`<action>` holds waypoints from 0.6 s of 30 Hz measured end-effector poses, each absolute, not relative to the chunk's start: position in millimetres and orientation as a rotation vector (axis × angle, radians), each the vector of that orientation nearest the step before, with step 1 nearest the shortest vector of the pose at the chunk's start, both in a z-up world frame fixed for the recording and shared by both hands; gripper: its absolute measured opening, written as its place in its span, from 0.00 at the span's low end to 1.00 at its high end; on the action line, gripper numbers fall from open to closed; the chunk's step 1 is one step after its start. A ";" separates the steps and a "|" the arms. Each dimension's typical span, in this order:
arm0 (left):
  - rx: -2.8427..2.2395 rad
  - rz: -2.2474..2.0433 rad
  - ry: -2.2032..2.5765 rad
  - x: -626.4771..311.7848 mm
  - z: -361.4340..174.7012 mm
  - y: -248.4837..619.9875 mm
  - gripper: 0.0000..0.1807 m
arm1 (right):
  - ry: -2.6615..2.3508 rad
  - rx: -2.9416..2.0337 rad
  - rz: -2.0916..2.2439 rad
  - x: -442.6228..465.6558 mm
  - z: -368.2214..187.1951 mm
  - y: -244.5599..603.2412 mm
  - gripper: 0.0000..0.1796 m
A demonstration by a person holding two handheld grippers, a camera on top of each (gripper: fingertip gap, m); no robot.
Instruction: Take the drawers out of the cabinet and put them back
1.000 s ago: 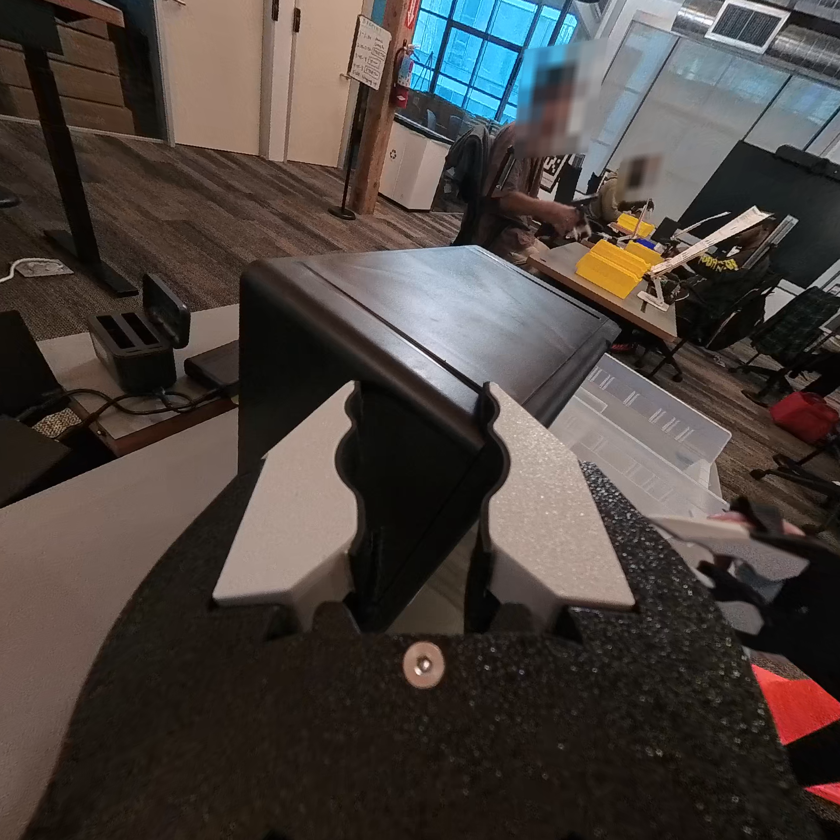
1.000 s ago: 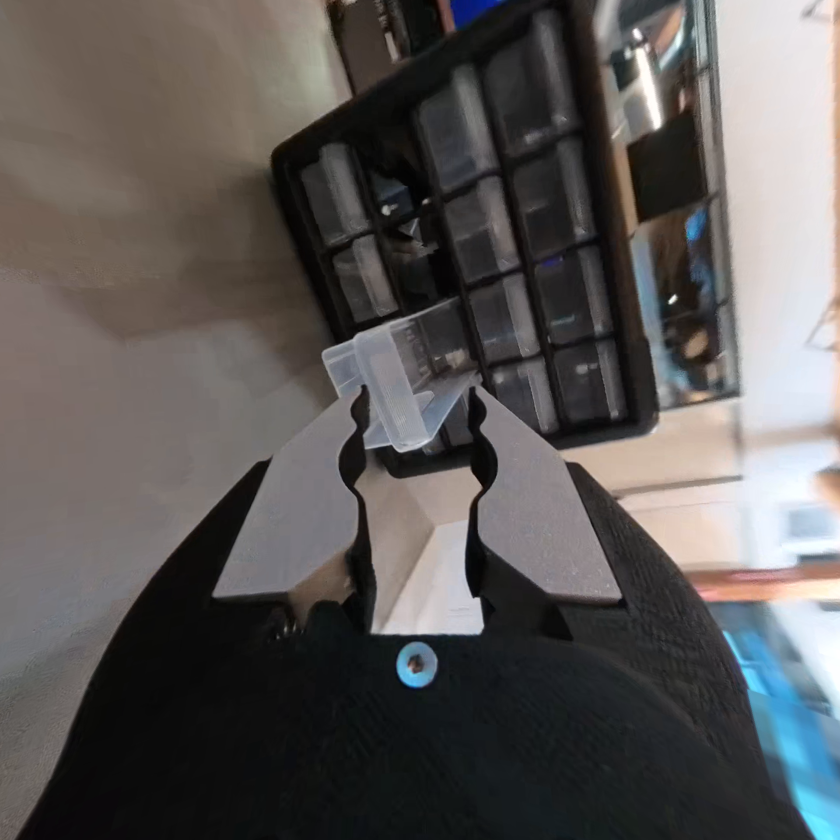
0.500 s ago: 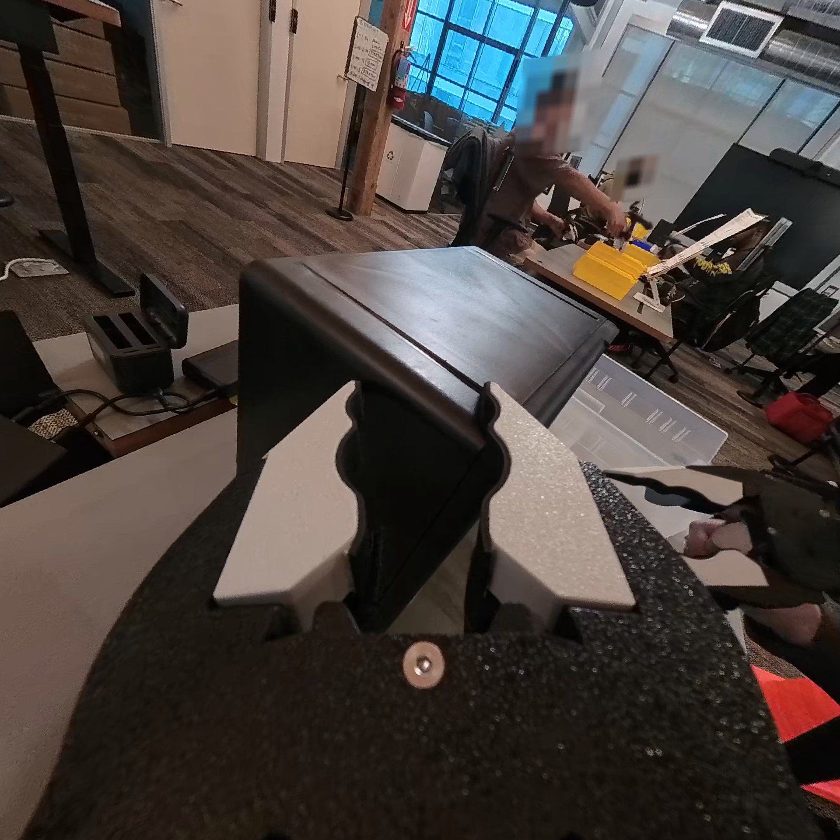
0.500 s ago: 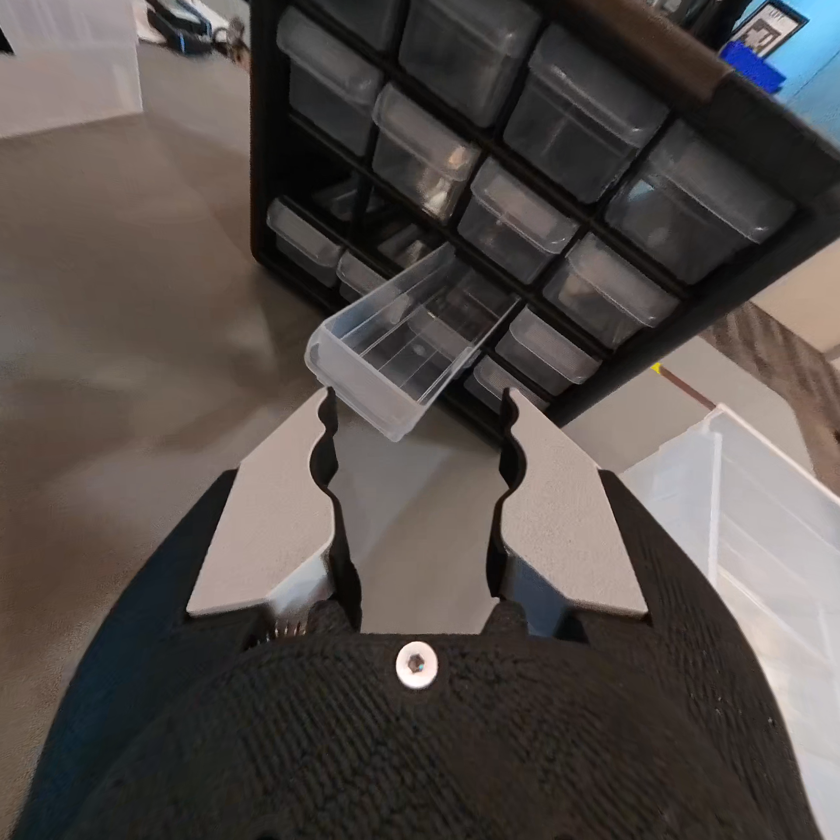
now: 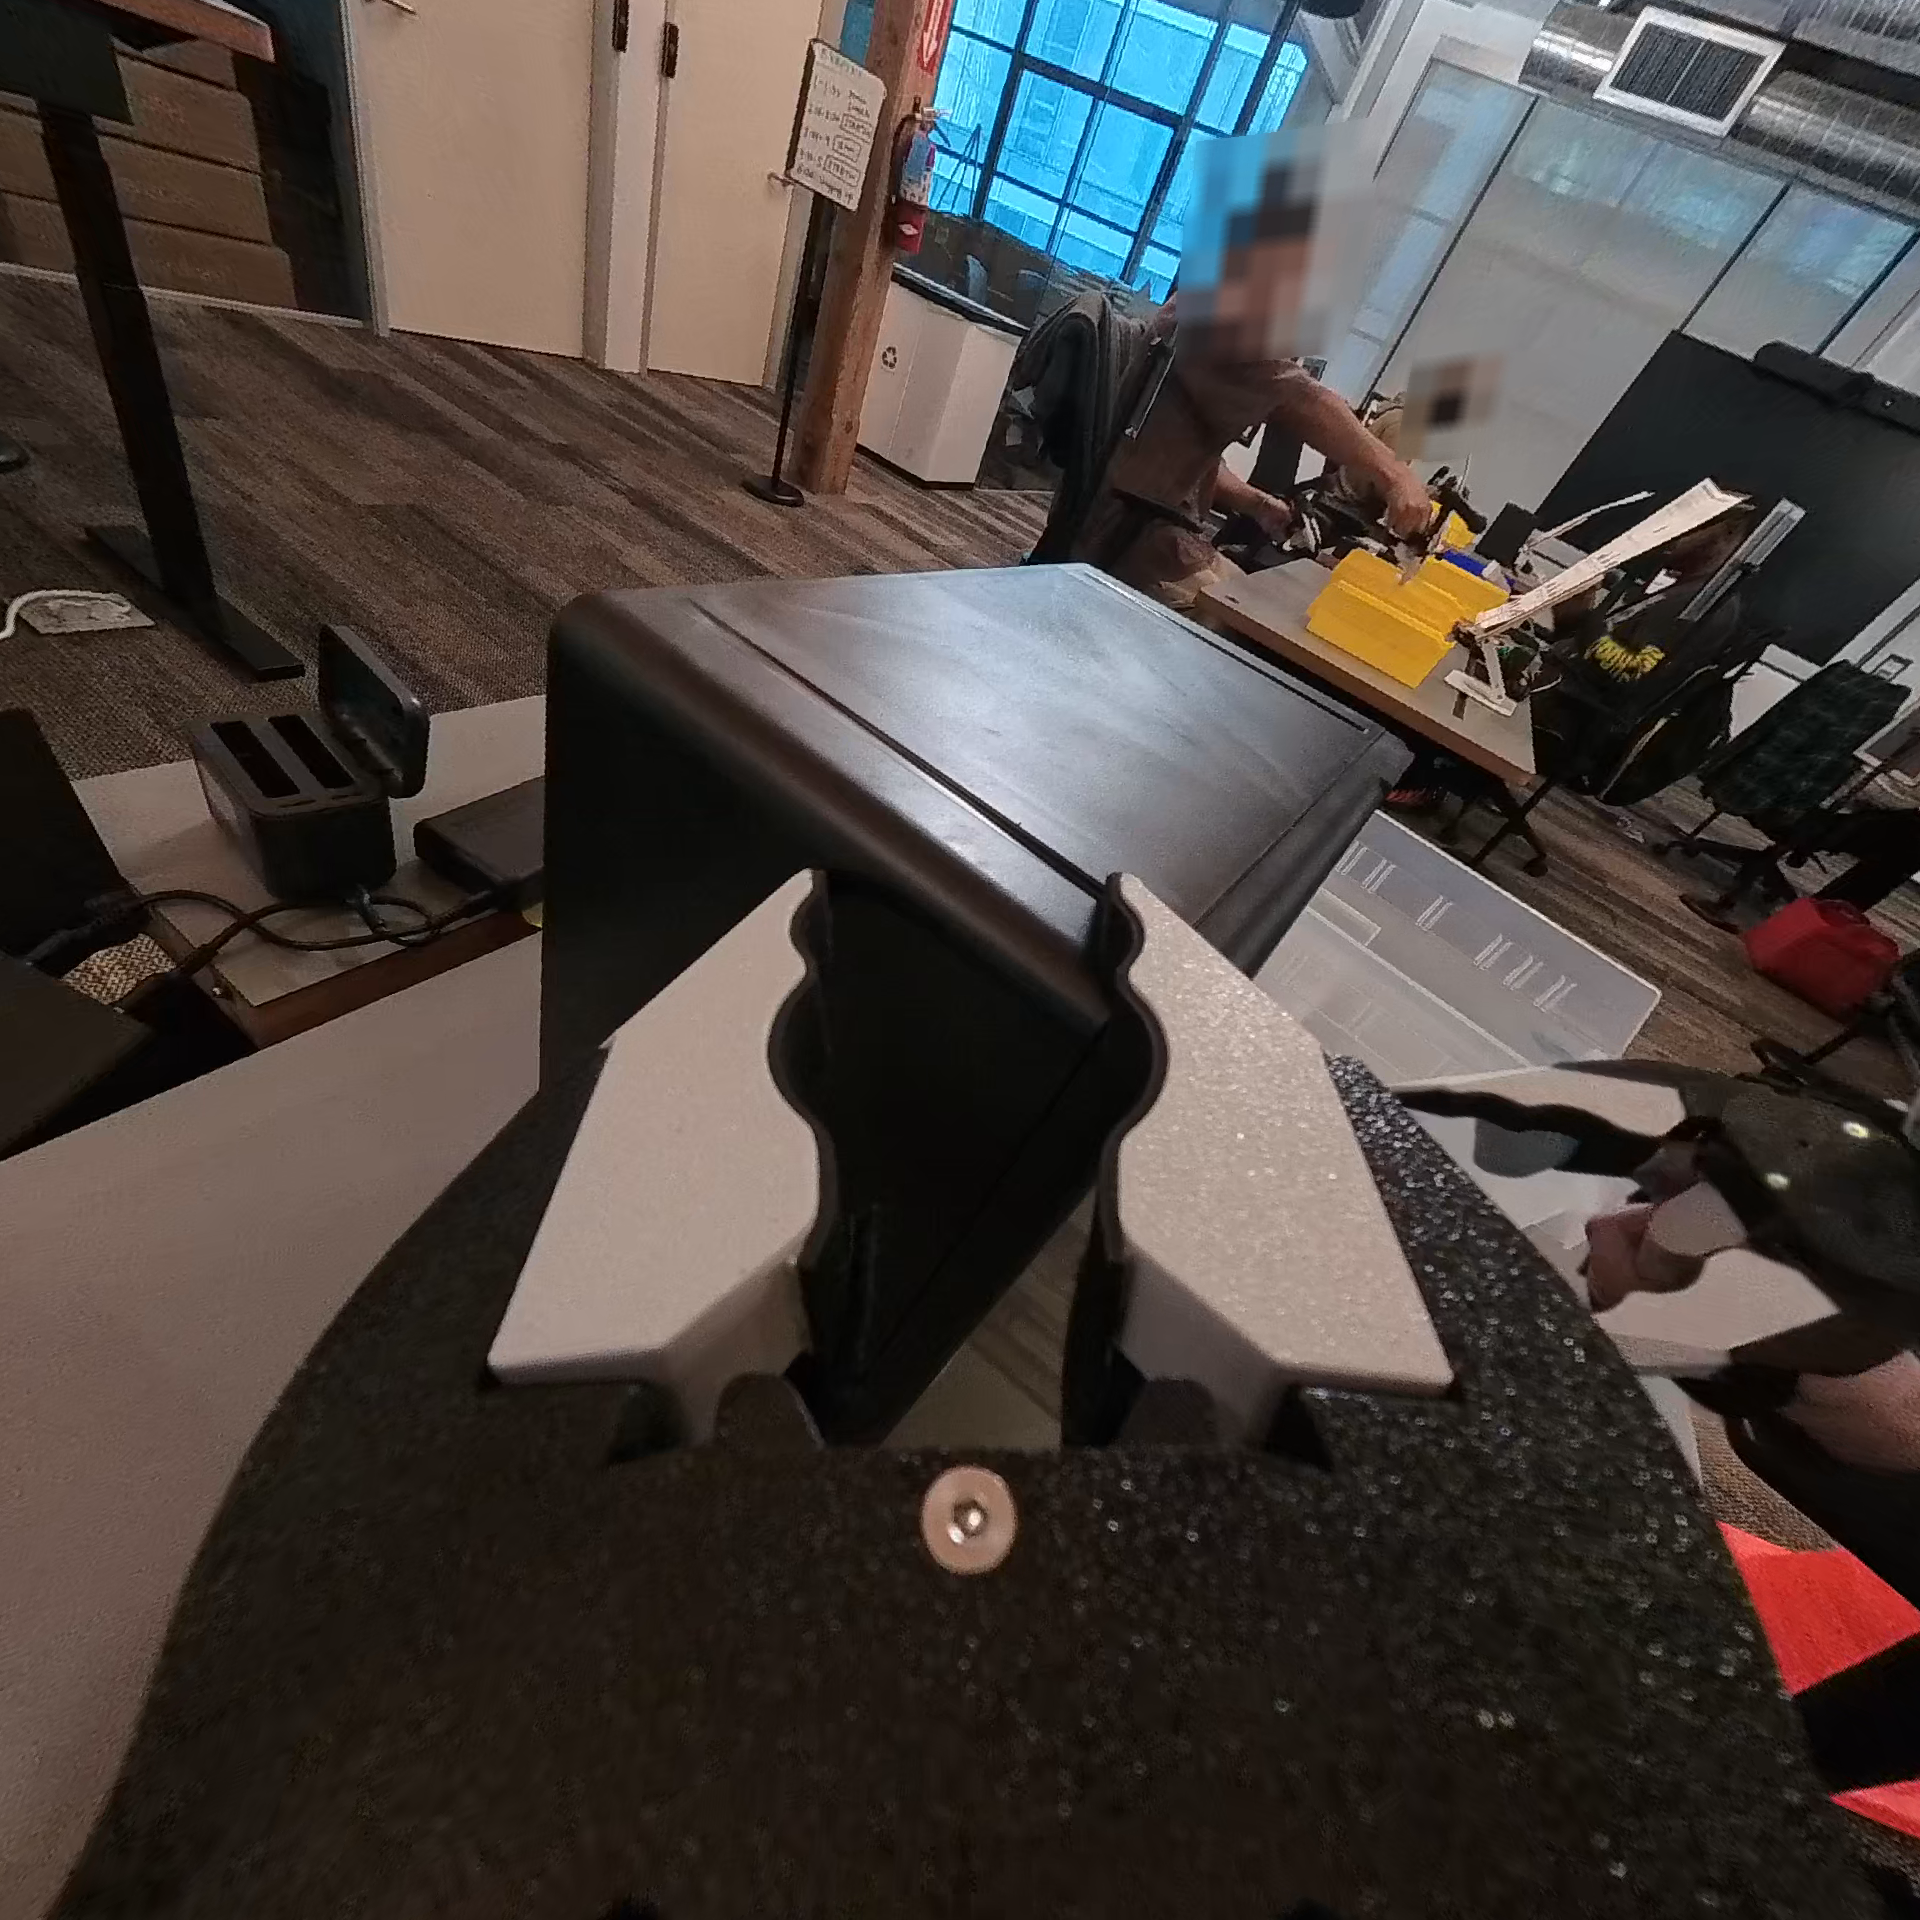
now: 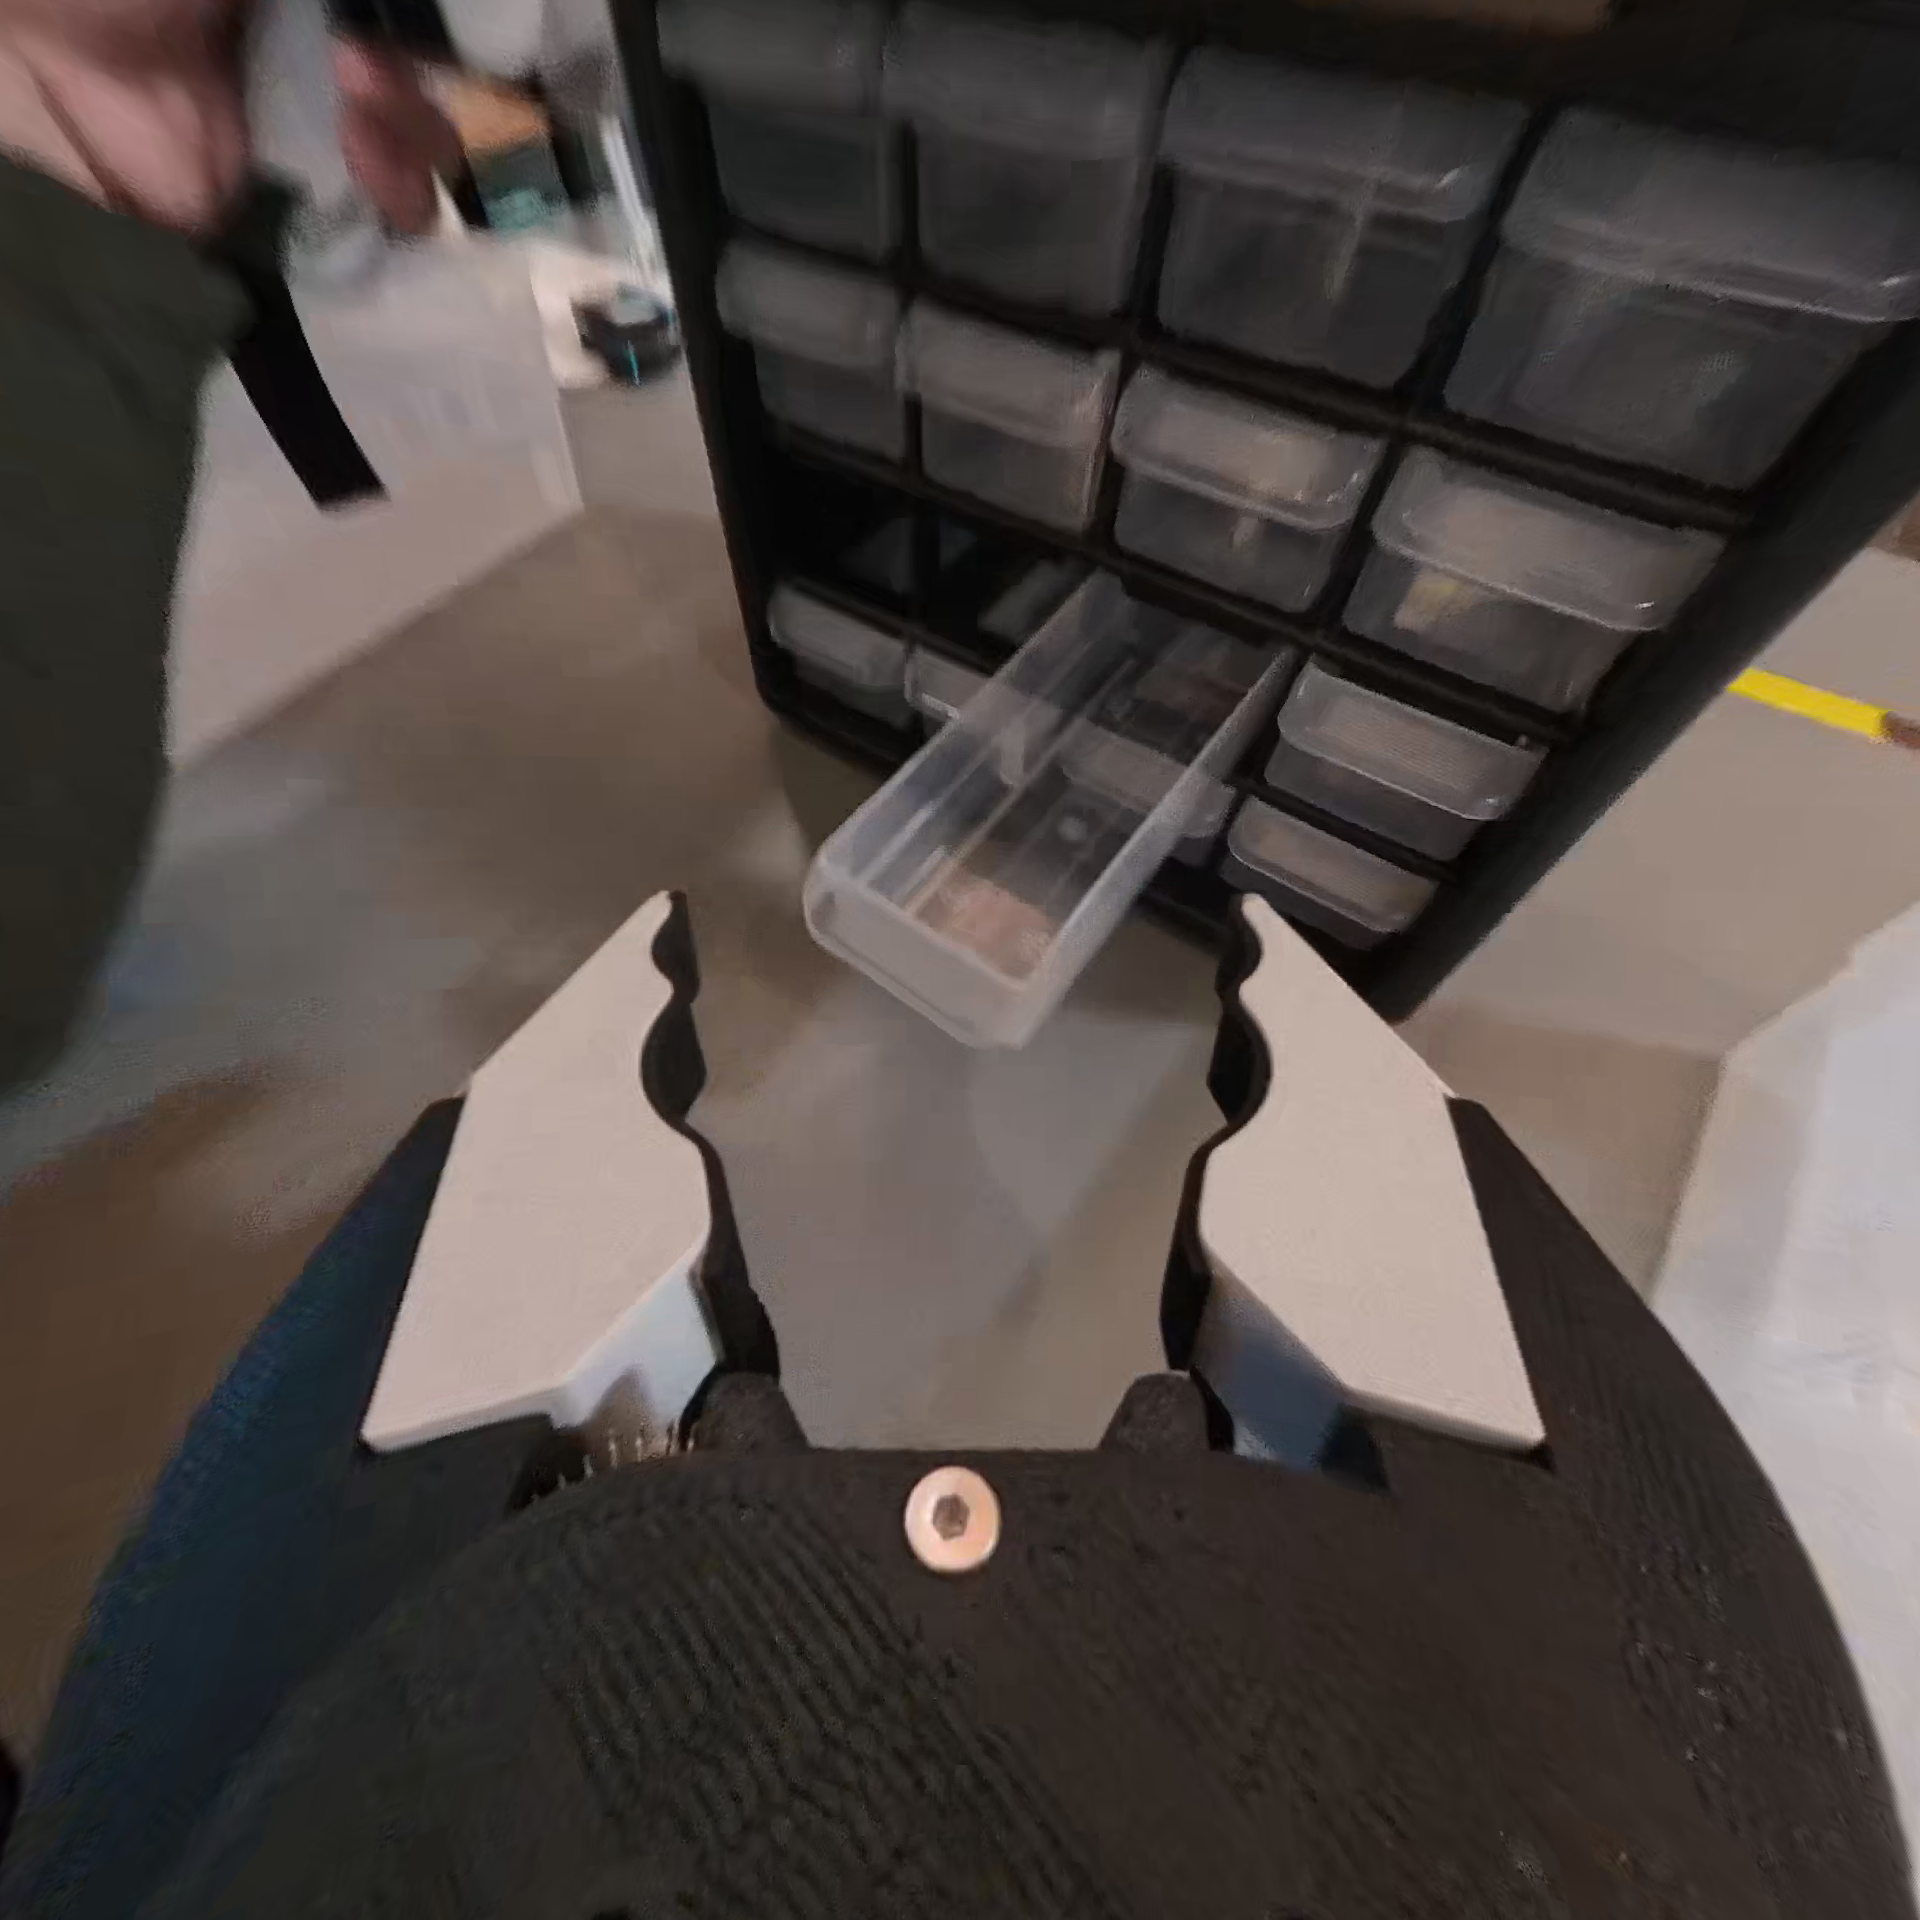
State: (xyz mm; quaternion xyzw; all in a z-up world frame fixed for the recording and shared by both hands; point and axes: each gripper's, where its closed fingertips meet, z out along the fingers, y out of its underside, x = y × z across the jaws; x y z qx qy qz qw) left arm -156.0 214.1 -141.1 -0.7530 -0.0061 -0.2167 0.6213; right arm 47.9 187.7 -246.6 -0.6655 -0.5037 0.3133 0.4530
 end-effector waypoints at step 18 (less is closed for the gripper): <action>-1.735 -0.492 -0.013 -155.6 -141.3 214.4 0.28 | -1.245 -2.041 0.456 10.6 -301.7 216.4 0.50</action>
